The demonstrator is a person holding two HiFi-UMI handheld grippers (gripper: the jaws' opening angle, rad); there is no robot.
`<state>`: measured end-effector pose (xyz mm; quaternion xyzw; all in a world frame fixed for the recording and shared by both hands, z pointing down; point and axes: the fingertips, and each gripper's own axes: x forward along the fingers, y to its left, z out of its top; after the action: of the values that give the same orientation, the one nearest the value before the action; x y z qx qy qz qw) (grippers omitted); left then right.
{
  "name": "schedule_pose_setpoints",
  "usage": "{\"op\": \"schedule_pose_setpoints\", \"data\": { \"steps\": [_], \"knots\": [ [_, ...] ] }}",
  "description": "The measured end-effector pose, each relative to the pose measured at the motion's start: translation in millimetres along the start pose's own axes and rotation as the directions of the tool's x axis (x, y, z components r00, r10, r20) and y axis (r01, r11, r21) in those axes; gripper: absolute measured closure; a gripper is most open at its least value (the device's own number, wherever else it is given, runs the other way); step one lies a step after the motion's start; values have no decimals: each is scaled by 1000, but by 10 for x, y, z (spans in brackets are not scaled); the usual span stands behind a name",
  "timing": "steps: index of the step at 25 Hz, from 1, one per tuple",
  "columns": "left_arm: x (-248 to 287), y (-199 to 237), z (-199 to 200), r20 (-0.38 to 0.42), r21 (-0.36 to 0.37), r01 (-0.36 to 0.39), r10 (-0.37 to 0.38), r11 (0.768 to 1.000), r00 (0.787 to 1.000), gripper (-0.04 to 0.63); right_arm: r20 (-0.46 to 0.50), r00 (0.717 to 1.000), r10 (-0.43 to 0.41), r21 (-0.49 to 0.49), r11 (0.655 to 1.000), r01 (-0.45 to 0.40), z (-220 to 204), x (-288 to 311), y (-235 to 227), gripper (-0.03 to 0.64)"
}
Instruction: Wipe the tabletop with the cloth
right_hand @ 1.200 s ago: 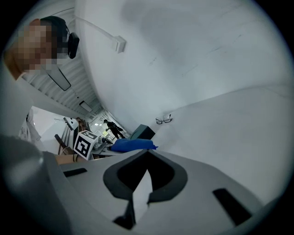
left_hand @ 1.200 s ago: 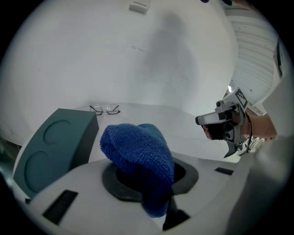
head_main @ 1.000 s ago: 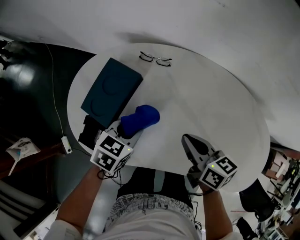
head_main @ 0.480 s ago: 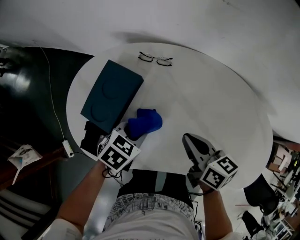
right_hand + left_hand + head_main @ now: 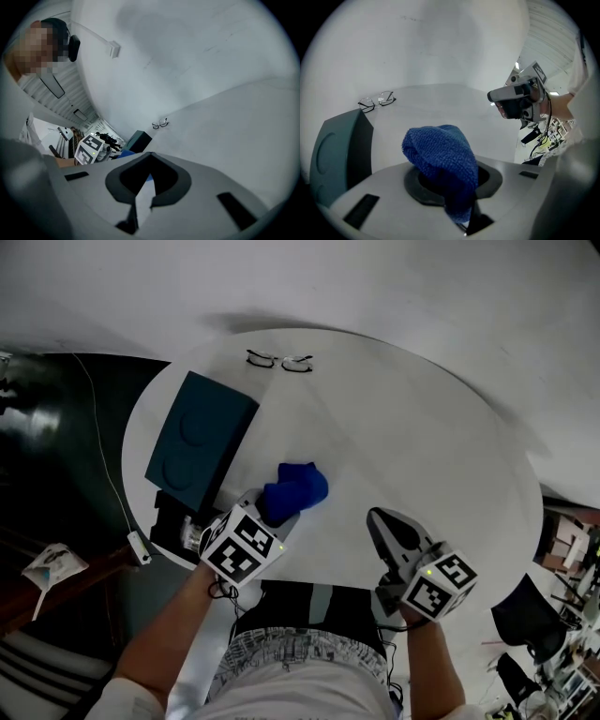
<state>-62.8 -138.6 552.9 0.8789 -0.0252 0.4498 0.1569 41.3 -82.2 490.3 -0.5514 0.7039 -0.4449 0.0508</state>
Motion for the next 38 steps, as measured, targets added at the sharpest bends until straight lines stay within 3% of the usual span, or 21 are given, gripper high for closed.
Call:
{"op": "schedule_pose_setpoints", "data": {
  "steps": [11,25,38],
  "knots": [
    [556,-711,465,-28,83,85,-83,993,996,483,59,996,-67,47,997,64,67,-766,-562,611],
    [1233,-1685,979,-63,176,213,-204,961,977,483,133,980,-144,98,986,132,194,-1591,-1155,611],
    [1434,-1994,1227,-58,187,260,-254,947,966,483,169,972,-162,98,984,147,363,-1913,-1354,611]
  ]
}}
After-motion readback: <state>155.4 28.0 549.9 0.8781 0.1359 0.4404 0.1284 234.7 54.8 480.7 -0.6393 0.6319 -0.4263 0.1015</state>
